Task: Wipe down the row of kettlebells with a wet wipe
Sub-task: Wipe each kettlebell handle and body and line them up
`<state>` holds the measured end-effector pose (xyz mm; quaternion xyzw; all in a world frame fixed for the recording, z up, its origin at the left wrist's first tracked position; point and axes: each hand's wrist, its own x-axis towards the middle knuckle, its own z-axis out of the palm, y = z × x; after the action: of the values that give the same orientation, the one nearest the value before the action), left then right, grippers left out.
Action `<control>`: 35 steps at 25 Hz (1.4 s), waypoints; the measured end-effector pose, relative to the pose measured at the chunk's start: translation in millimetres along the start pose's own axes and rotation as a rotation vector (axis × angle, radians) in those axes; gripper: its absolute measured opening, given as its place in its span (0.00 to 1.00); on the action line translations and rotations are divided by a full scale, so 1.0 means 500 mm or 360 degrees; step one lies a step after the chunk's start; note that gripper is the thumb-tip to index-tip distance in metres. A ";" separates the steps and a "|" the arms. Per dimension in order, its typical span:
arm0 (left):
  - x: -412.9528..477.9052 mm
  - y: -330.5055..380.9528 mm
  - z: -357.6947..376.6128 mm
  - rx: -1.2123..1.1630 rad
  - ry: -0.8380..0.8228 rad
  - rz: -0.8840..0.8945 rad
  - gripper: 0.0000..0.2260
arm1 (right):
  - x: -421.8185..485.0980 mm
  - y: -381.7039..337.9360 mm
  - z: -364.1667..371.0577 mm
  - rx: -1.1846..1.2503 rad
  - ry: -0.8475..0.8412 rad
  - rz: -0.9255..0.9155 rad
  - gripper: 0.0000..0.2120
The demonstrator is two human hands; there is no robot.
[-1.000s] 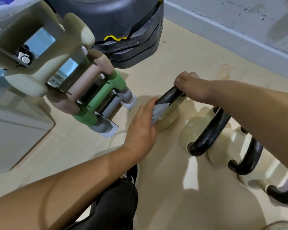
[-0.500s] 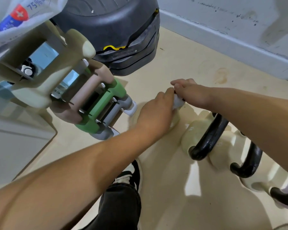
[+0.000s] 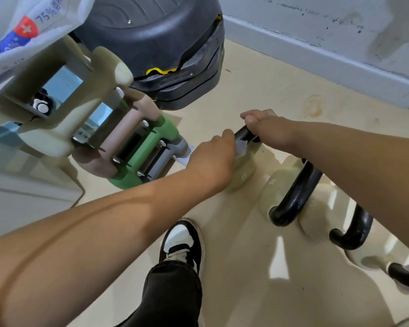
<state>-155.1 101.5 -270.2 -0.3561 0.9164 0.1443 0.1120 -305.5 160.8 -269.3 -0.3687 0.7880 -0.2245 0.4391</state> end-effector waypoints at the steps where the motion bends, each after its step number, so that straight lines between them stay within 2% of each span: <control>1: 0.018 0.009 -0.014 0.0020 -0.0097 0.0028 0.11 | -0.001 0.002 0.000 0.0002 -0.0005 -0.0027 0.21; 3: 0.042 0.032 -0.021 -0.0091 -0.0243 0.0079 0.09 | -0.008 0.014 0.000 0.0041 -0.0020 -0.0070 0.22; 4: 0.048 0.039 -0.013 -0.0189 -0.0215 0.0075 0.10 | -0.011 0.021 0.000 0.0079 -0.0027 -0.0083 0.23; 8: -0.011 0.005 0.046 -0.0231 0.0232 0.0191 0.25 | -0.009 0.018 0.001 0.0145 -0.0029 -0.0067 0.24; 10: -0.070 -0.031 0.073 -0.0444 0.0280 0.0254 0.32 | -0.004 0.014 -0.002 0.0098 -0.0027 -0.0048 0.24; 12: -0.121 -0.047 0.089 -0.0704 0.0278 0.0257 0.34 | -0.003 0.015 -0.004 0.0105 -0.0049 -0.0020 0.25; 15: -0.134 -0.043 0.081 -0.0737 0.0254 0.0218 0.32 | -0.008 0.016 -0.005 0.0150 -0.0072 -0.0028 0.25; 17: -0.079 -0.015 0.055 -0.0408 0.0229 0.0209 0.28 | -0.010 0.019 -0.005 0.0230 -0.0080 -0.0071 0.24; 19: 0.016 0.025 0.023 -0.0125 0.0093 0.0188 0.25 | -0.006 0.016 -0.007 0.0389 -0.0074 -0.0062 0.20; 20: 0.054 0.043 0.010 -0.0120 0.0019 0.0175 0.23 | -0.004 0.016 -0.008 0.0475 -0.0032 -0.0040 0.15; 22: 0.093 0.067 0.002 -0.0222 -0.0056 0.0181 0.20 | 0.000 0.017 -0.022 0.0471 0.0060 0.0031 0.13; 26: 0.020 0.022 0.021 -0.0353 -0.0002 0.0187 0.26 | 0.005 0.011 -0.047 0.0260 0.0160 0.0177 0.13; 28: -0.043 -0.015 0.036 -0.0484 0.0159 0.0141 0.22 | 0.002 0.000 -0.054 0.0267 0.0373 0.0329 0.22; 30: -0.082 -0.031 0.047 -0.0560 0.0220 0.0088 0.18 | -0.007 -0.012 -0.055 0.0244 0.0433 0.0426 0.26; 33: -0.032 0.003 0.037 -0.0322 0.0156 0.0047 0.15 | -0.010 -0.023 -0.054 0.0064 0.0416 0.0437 0.23; 35: 0.056 0.050 0.017 -0.0082 0.0047 0.0105 0.15 | -0.013 -0.021 -0.060 0.0113 0.0360 0.0448 0.21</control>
<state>-191.7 104.9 -282.1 -0.3304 0.9253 0.1662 0.0844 -324.7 160.2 -243.2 -0.2116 0.8677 -0.2285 0.3874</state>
